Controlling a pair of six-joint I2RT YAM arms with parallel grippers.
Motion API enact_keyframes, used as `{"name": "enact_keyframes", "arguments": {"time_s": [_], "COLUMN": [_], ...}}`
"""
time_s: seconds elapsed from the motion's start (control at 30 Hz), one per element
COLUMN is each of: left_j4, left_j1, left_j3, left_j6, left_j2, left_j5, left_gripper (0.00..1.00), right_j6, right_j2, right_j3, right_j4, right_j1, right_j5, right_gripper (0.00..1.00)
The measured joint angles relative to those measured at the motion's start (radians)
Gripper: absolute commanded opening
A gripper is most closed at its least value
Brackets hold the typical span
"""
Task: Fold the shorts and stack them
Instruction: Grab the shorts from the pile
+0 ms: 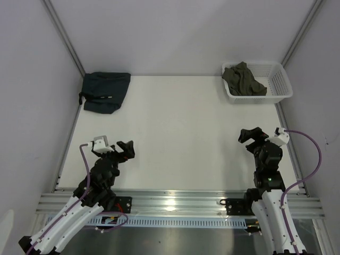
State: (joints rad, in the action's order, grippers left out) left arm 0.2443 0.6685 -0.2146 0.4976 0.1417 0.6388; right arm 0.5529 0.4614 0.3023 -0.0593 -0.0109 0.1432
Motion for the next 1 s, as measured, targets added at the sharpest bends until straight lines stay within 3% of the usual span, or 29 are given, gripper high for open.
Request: {"name": "enact_keyframes", "arguments": {"time_s": [0.3,0.47,0.57,0.73,1.0], "left_j4": [0.004,0.002,-0.002,-0.020,-0.047], "left_j1": [0.000,0.000,0.000,0.001,0.001], "left_j3": [0.000,0.000,0.000,0.000,0.000], "left_j6": [0.010,0.009,0.008,0.006,-0.002], "left_j2": [0.044,0.042,0.042,0.050,0.071], "left_j5": [0.008,0.001,-0.010,-0.018,-0.023], "left_gripper": [0.99,0.99,0.99,0.99,0.99], "right_j6": [-0.005,-0.033,-0.070,-0.114,-0.149], "right_j2": [0.056,0.172,0.355,0.779,1.223], "right_j3": [0.001,0.067,0.227,0.670,1.083], "right_j4": [0.005,0.011,-0.018,-0.034,-0.068], "right_j1": [0.000,0.000,0.011,0.044,0.055], "right_j5": [0.000,-0.002,-0.029,-0.098,-0.183], "right_gripper": [0.99,0.99,0.99,0.99,0.99]}}
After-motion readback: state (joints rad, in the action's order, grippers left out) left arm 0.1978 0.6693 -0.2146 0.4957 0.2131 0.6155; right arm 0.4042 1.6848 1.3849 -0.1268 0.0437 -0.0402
